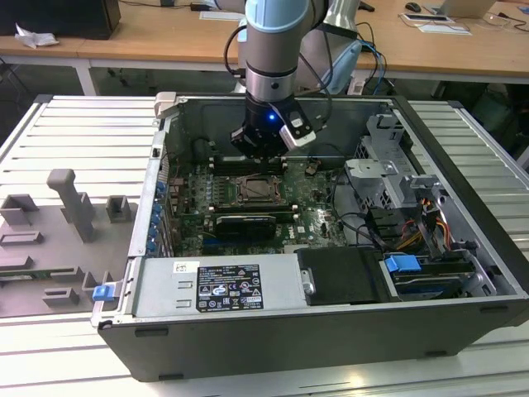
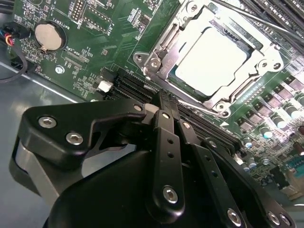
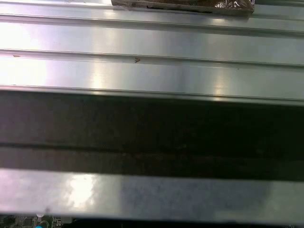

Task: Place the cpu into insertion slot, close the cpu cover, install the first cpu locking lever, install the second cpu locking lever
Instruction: 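Install the first cpu locking lever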

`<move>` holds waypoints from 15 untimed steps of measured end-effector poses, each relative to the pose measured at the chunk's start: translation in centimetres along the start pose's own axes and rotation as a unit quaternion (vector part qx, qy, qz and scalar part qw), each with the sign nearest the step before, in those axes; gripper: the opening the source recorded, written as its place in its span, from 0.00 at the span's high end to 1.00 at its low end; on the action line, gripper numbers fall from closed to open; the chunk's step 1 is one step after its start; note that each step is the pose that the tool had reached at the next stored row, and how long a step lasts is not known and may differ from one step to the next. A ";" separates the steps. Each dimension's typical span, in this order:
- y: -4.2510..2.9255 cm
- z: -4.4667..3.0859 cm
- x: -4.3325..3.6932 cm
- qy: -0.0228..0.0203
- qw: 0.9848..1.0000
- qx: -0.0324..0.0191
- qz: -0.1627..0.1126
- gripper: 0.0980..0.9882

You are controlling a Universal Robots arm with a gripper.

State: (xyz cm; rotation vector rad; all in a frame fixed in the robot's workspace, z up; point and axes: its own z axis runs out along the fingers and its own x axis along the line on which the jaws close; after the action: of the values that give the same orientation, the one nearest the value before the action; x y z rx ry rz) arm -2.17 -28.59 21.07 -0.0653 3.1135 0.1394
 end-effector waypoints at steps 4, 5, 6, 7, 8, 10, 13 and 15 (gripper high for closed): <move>-0.02 0.20 -0.03 0.000 1.000 0.000 0.000 0.99; -0.03 0.25 -0.04 0.000 1.000 0.000 0.000 0.99; -0.03 0.31 -0.05 0.000 1.000 0.000 0.000 0.99; -0.04 0.36 -0.06 0.000 1.000 0.000 0.000 0.99; -0.04 0.41 -0.06 0.000 1.000 0.000 0.000 0.99; -0.05 0.53 -0.08 0.000 1.000 0.000 0.000 0.99; -0.07 0.71 -0.09 0.001 1.000 0.001 0.000 0.99; -0.08 0.74 -0.10 0.001 1.000 0.001 0.000 0.99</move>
State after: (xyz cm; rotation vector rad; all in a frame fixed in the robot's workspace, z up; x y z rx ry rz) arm -2.04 -28.60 20.33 -0.0655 3.1147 0.1362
